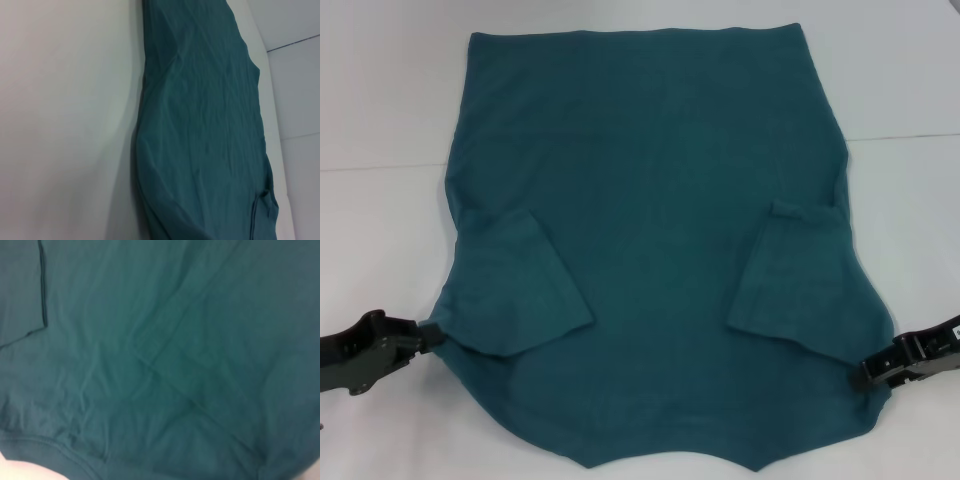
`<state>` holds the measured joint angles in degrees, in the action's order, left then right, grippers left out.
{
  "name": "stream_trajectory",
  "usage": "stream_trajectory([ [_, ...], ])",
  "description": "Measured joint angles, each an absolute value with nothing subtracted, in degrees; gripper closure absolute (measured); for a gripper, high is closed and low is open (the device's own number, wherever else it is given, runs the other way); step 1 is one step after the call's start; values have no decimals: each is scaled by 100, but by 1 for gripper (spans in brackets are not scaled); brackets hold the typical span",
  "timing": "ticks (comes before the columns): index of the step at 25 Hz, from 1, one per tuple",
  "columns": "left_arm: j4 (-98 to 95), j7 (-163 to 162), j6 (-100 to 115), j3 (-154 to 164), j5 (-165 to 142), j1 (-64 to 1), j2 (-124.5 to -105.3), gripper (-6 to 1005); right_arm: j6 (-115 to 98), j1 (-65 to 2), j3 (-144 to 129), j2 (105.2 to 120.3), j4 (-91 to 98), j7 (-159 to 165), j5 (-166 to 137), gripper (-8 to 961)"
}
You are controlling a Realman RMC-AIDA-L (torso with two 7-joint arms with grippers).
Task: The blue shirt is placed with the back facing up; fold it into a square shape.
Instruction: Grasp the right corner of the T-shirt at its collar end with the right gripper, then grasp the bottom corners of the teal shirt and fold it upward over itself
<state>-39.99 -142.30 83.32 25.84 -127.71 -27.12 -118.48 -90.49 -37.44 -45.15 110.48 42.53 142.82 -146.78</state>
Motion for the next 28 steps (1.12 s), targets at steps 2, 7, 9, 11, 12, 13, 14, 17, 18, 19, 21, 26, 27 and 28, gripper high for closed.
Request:
stream_trajectory([
  [2, -3999, -14230, 8334, 2584, -12771, -2708, -11848, 966, -9072, -3744, -4532, 11047, 4253, 14281, -14708, 296],
  [7, -3999, -14229, 8341, 2584, -12768, -2707, -11848, 965, -9106, -3751, -4539, 11034, 4253, 14282, -14827, 378],
  [9, -3999, -14229, 8341, 2583, -12766, -2707, -11848, 965, -9109, -3752, -4540, 11018, 4254, 14291, -14834, 457],
  [11, -3999, -14230, 8344, 2584, -12764, -2707, -11848, 965, -9111, -3753, -4539, 11004, 4258, 14315, -14836, 537],
  [12, -3999, -14229, 8347, 2584, -12764, -2707, -11848, 965, -9112, -3753, -4538, 10998, 4263, 14322, -14837, 649],
  [13, -3999, -14229, 8355, 2584, -12763, -2707, -11848, 964, -9113, -3753, -4538, 10993, 4268, 14326, -14838, 761],
  [14, -3999, -14229, 8367, 2584, -12762, -2707, -11848, 964, -9115, -3753, -4537, 10990, 4271, 14328, -14839, 774],
  [17, -3999, -14229, 8403, 2584, -12761, -2707, -11848, 964, -9122, -3753, -4536, 10987, 4279, 14330, -14842, 814],
  [18, -3999, -14229, 8410, 2584, -12761, -2707, -11848, 963, -9123, -3753, -4535, 10987, 4280, 14327, -14842, 827],
  [19, -3999, -14229, 8412, 2584, -12761, -2707, -11848, 963, -9124, -3752, -4535, 10985, 4280, 14323, -14843, 841],
  [21, -3999, -14229, 8417, 2584, -12761, -2707, -11844, 963, -9124, -3748, -4535, 10981, 4280, 14320, -14845, 867],
  [26, -4027, -14223, 8588, 2593, -12786, -2707, -11835, 962, -9265, -3724, -4535, 10930, 4304, 14326, -14845, 907],
  [27, -4042, -14223, 8664, 2607, -12814, -2707, -11831, 962, -9330, -3722, -4533, 10905, 4307, 14326, -14849, 907],
  [28, -4057, -14225, 8744, 2619, -12848, -2707, -11826, 962, -9382, -3720, -4525, 10880, 4310, 14326, -14859, 906],
])
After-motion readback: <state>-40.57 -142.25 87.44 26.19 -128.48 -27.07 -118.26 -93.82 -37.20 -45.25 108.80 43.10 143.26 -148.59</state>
